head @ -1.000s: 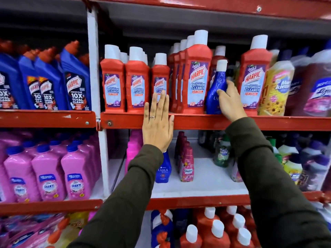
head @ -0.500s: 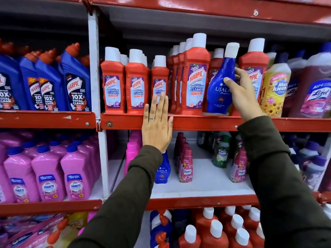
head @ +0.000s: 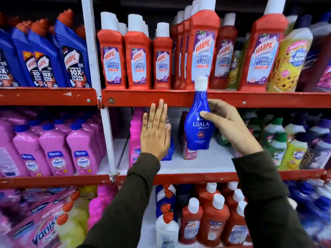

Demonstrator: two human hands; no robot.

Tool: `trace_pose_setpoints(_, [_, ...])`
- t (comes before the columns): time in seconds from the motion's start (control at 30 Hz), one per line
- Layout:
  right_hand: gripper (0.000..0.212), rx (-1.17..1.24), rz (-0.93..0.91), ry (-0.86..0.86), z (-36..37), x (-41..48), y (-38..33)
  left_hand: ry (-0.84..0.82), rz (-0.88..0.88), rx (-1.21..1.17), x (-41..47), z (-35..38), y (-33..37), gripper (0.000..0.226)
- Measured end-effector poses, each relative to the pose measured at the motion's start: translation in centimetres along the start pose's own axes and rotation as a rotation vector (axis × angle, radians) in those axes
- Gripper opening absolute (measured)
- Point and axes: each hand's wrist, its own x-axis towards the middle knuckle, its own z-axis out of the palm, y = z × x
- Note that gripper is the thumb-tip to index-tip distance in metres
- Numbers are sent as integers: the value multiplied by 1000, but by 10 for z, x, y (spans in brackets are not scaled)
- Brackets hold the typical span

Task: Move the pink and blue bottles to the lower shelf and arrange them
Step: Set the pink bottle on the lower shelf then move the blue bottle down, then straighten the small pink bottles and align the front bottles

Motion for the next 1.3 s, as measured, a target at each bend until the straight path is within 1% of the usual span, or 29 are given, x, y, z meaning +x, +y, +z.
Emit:
trace_pose_setpoints(0.1, [41,-31,59,-45,17,-16,38,-84,-36,1,-44,12,-9,64])
trace_pose_setpoints(0.3, [37,-148,117,-60,54,-27,107,-240,-79,21,-114,34,-14,66])
trace_pose_setpoints(0.53, [46,-194,173,-90,93,-10,153,-395,-102,36,-147,51,-16,64])
trace_pose_setpoints(0.7, [46,-217,175,-121,103,2,165,-429,-94,78,-153,56,-19,64])
trace_pose_setpoints(0.83, [47,-217,169,-139,102,4,173,-414,-105,87,-151,57,-17,63])
trace_pose_setpoints(1.1, [52,-161,137,-120,98,-5,175,-413,-119,97,-142,65,-11,67])
trace_pose_setpoints(1.17, [52,-140,104,-55,92,-9,178,-402,-124,93,-142,65,-11,67])
trace_pose_setpoints(1.2, [49,-134,86,16,87,-10,179,-396,-125,94,-142,65,-10,66])
trace_pose_setpoints(1.3, [38,-184,10,301,58,-9,183,-381,-124,101,-143,67,-11,66])
